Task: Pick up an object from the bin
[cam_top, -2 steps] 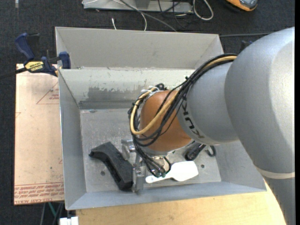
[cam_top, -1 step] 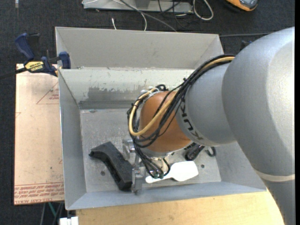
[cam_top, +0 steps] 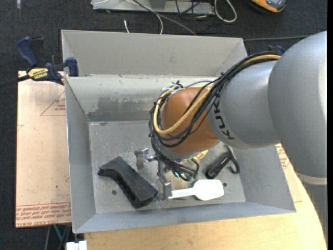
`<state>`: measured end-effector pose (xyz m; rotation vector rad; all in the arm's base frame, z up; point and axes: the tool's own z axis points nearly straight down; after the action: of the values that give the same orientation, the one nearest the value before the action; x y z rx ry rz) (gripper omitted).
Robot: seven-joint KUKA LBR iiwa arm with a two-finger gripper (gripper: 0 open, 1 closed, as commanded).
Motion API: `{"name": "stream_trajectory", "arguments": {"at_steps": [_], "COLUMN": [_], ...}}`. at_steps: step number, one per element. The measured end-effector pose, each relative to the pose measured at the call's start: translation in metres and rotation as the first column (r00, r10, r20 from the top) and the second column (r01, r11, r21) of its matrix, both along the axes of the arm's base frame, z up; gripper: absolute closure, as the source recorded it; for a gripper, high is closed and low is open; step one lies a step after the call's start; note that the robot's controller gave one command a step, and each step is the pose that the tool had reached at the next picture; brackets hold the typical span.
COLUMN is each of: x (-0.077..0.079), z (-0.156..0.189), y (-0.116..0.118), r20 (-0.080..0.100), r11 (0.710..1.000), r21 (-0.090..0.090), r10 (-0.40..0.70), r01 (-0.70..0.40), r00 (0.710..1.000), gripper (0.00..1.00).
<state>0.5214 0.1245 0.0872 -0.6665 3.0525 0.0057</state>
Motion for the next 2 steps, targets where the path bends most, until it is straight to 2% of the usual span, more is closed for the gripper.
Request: {"name": "stream_trajectory", "arguments": {"at_steps": [2], "x": [0.0046], "z": [0.0006], "y": [-0.0035], "r20": [0.001], "r11": [1.000], "r21": [0.001], "r10": [0.003], "r01": [-0.003], "r00": [1.000], "gripper": [0.00]}}
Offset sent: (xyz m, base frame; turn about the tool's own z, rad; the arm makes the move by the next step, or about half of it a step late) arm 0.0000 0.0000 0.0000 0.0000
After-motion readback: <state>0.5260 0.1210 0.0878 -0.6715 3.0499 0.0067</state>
